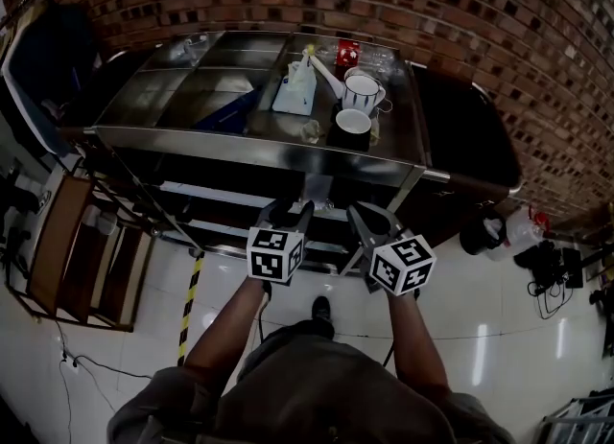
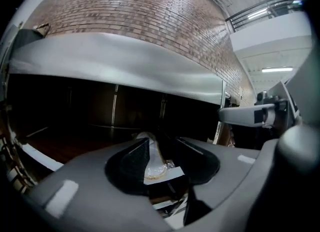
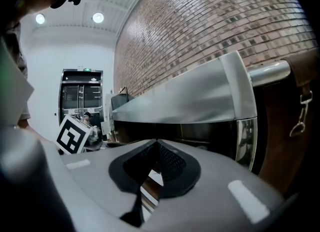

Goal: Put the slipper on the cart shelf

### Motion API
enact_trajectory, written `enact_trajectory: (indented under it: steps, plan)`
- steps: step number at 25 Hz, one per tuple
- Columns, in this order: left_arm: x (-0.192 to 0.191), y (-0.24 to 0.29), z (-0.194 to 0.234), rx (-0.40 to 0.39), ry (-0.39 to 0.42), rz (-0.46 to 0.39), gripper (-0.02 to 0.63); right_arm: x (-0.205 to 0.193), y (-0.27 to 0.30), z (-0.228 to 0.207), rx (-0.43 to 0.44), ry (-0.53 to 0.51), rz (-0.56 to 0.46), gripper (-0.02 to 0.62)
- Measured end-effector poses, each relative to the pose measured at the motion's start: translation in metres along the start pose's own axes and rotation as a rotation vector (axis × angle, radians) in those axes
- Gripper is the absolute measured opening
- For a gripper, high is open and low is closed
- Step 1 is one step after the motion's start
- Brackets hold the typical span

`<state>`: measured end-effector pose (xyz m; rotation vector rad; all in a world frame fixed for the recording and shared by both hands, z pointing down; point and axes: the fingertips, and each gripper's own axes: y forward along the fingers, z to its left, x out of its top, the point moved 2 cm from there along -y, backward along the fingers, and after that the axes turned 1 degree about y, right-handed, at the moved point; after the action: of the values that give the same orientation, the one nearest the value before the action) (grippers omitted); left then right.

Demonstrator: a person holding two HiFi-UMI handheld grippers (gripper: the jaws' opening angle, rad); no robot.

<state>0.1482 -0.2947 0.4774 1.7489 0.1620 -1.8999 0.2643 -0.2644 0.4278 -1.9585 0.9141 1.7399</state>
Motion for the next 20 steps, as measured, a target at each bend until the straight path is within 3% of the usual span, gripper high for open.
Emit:
enact_trajectory:
  steps: [3,8,20]
  plan:
    - [0.009,-0.010,-0.002,-0.008,0.018,-0.021,0.134,0.000,0.002,0.008,0.013,-0.013,-0.001,-0.002]
    - [0.014,-0.027,-0.004,-0.012,0.030,-0.023,0.008,0.003,0.000,0.014,0.017,-0.022,-0.010,-0.002]
    - [0.013,-0.043,-0.014,-0.055,0.037,-0.011,0.008,0.004,-0.007,0.023,0.016,-0.035,-0.017,-0.002]
